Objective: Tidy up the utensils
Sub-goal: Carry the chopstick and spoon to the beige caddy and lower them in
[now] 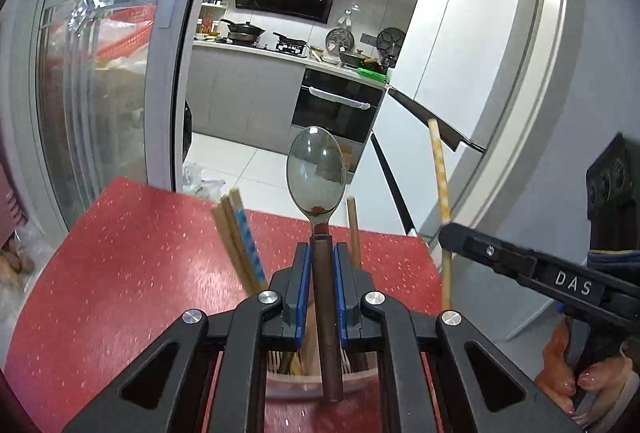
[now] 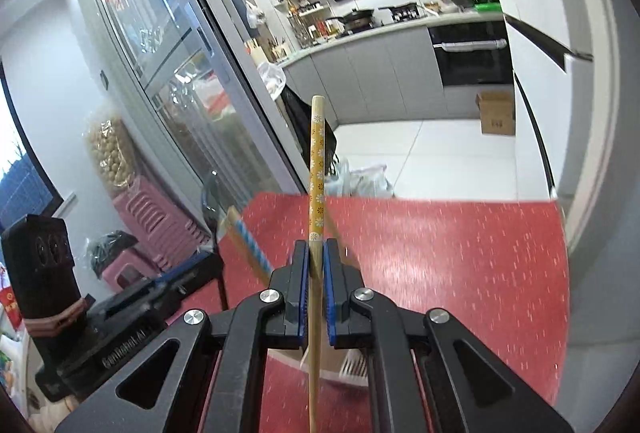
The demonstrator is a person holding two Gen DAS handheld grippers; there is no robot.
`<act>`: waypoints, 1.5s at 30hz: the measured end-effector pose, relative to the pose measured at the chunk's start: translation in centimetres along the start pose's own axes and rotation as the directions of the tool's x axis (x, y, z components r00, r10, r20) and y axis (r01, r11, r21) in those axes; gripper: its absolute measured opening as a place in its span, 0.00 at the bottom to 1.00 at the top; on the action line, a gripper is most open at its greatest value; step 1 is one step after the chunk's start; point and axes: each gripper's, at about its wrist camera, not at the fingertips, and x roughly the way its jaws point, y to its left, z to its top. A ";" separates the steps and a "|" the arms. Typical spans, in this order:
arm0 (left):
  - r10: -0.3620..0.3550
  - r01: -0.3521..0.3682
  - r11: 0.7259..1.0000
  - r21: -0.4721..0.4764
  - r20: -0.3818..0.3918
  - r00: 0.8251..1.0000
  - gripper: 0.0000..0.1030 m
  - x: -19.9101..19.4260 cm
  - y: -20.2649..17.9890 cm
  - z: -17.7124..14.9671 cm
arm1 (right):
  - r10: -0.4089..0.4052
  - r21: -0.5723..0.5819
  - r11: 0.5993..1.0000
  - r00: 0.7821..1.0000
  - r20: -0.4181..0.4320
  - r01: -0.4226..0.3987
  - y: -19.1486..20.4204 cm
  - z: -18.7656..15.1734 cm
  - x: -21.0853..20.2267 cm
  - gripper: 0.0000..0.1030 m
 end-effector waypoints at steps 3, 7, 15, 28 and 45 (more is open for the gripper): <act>0.006 -0.006 1.000 0.009 0.011 1.000 0.38 1.6 0.1 0.2 | -0.006 -0.020 1.000 1.000 0.023 0.006 -0.1 0.8 1.4 0.08; 0.022 -0.022 1.000 0.012 0.032 0.999 0.38 3.3 0.5 0.1 | -0.052 -0.087 0.995 0.996 0.073 0.058 0.0 0.9 3.1 0.08; 0.061 -0.062 0.998 0.014 0.101 0.993 0.38 4.9 0.9 -1.4 | -0.121 -0.219 0.962 0.975 0.186 0.162 0.7 -0.8 5.1 0.07; 0.108 -0.121 0.987 0.106 0.123 0.987 0.38 5.2 -0.4 -4.4 | -0.143 -0.340 0.917 0.967 0.210 0.209 1.1 -5.7 6.4 0.07; 0.162 -0.169 0.976 0.134 0.062 0.985 0.38 4.1 -0.1 -5.6 | -0.126 -0.322 0.934 0.986 0.111 0.155 0.2 -7.6 5.7 0.08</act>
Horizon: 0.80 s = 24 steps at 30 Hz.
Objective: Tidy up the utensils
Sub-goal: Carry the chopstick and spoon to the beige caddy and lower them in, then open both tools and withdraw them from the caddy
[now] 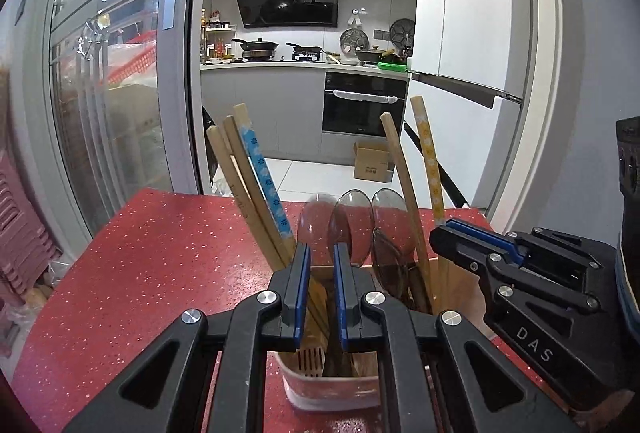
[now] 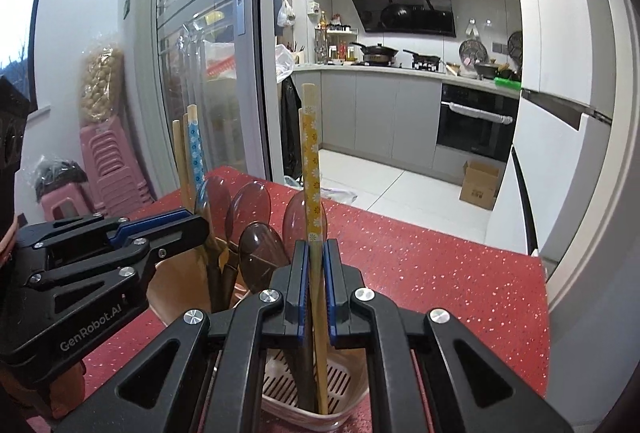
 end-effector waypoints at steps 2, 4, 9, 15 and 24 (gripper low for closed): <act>0.005 -0.005 1.000 -0.005 -0.005 1.000 0.38 -0.3 0.1 0.0 | 0.000 -0.001 1.000 1.000 -0.011 0.000 0.1 0.0 0.0 0.08; 0.006 -0.006 1.000 -0.011 -0.009 1.000 0.38 -0.6 0.3 -0.1 | -0.001 0.002 1.000 1.000 -0.030 0.001 0.1 0.1 0.0 0.08; 0.008 -0.008 1.000 -0.025 -0.007 1.000 0.38 -1.8 0.7 -0.1 | -0.007 0.048 0.999 0.999 -0.051 0.010 -0.4 0.3 -1.0 0.34; 0.015 -0.015 0.999 -0.031 -0.001 1.000 0.38 -4.0 1.2 -0.7 | -0.009 0.094 0.995 0.998 -0.054 0.014 0.1 -0.1 -3.9 0.38; 0.019 -0.021 0.999 -0.037 -0.053 0.998 0.38 -7.6 2.3 -3.6 | 0.001 0.153 0.988 0.995 -0.102 0.015 1.8 -2.4 -8.0 0.42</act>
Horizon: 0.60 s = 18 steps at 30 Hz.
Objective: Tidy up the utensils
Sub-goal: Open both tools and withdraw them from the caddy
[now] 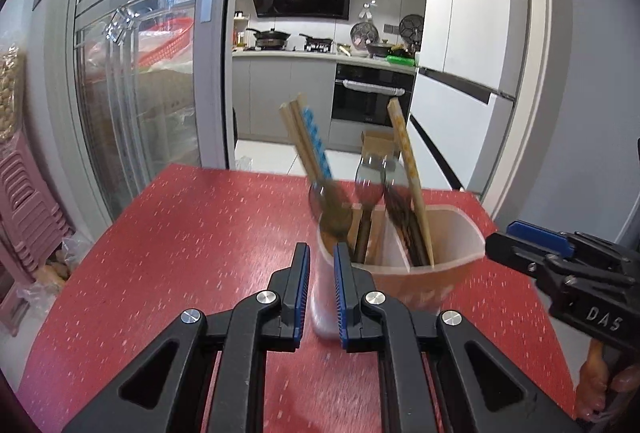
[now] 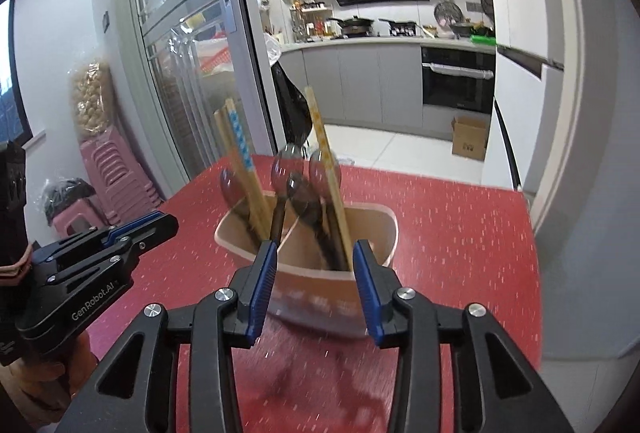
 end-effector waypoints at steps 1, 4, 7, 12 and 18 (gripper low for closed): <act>0.001 -0.001 1.000 -0.005 -0.010 1.000 0.38 -0.3 0.2 -0.5 | 0.002 0.013 1.000 1.000 -0.012 -0.002 0.0 -0.4 -0.3 0.42; 0.010 -0.011 1.000 -0.017 -0.041 0.999 0.38 -1.1 0.5 -1.6 | -0.005 0.049 0.999 0.999 -0.049 0.007 0.0 -1.5 -0.8 0.44; 0.012 -0.014 1.000 -0.017 -0.074 0.997 0.39 -1.8 0.6 -3.0 | -0.021 0.058 0.998 0.997 -0.079 0.026 0.3 -2.8 -1.3 0.47; 0.014 -0.015 1.000 -0.003 -0.104 0.995 0.39 -2.5 0.7 -5.1 | -0.050 0.080 0.995 0.992 -0.119 0.059 0.6 -4.7 -2.2 0.53; 0.009 -0.010 1.000 -0.011 -0.155 0.988 1.00 -3.2 1.2 -7.2 | -0.080 0.127 0.987 0.982 -0.169 0.102 0.5 -7.0 -2.5 0.56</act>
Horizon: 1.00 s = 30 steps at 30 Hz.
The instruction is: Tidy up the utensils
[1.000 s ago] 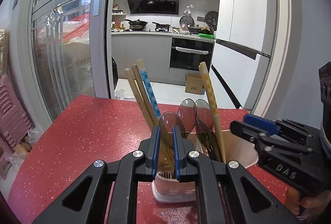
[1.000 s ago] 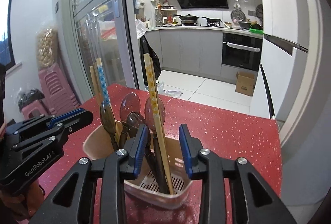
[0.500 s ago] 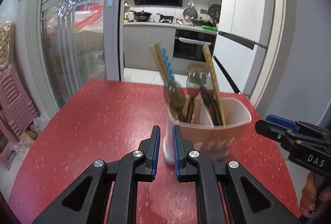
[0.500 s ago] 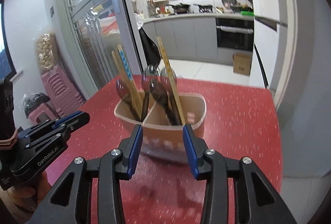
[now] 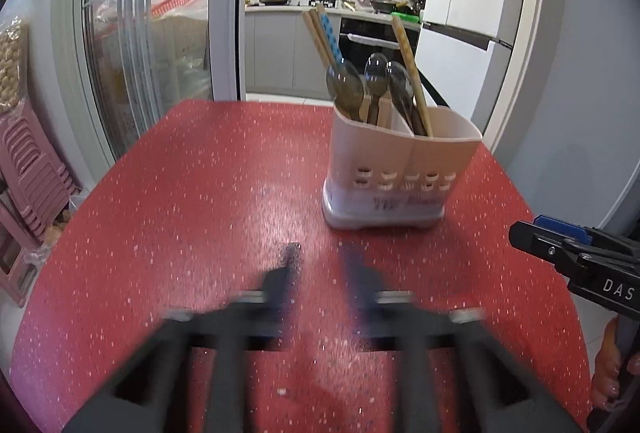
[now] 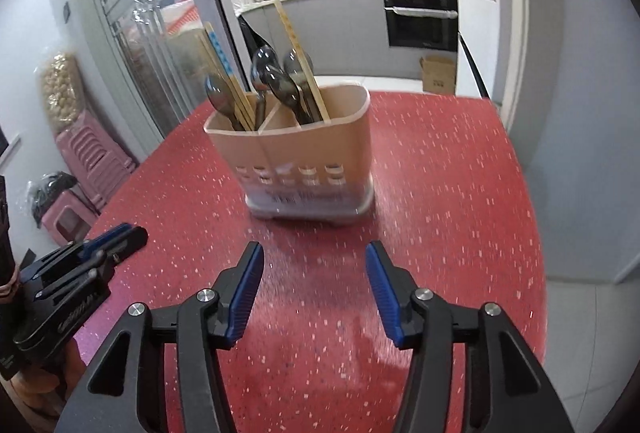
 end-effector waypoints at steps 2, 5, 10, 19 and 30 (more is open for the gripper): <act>0.007 -0.006 1.000 -0.014 0.058 0.998 1.00 -1.1 0.1 -0.7 | -0.007 0.017 1.000 1.000 -0.007 0.007 -0.1 -0.7 0.0 0.59; -0.002 0.002 1.000 0.006 0.047 0.999 1.00 -1.4 0.1 -0.8 | -0.011 0.028 1.000 1.000 -0.011 0.011 -0.2 -1.5 -0.1 0.65; 0.016 -0.016 1.000 0.015 0.039 0.999 1.00 -1.6 0.1 -1.6 | -0.051 0.024 0.998 0.999 0.000 0.051 0.1 -2.3 -0.4 0.74; 0.048 -0.050 0.998 0.036 0.050 0.998 1.00 -2.1 0.1 -2.7 | -0.171 0.014 0.985 0.980 0.104 0.171 1.1 -3.8 -2.4 0.81; 0.048 -0.051 0.999 0.017 0.115 0.992 1.00 -3.5 0.8 -3.2 | -0.227 0.015 0.973 0.945 0.236 0.231 2.1 -4.0 -4.3 0.85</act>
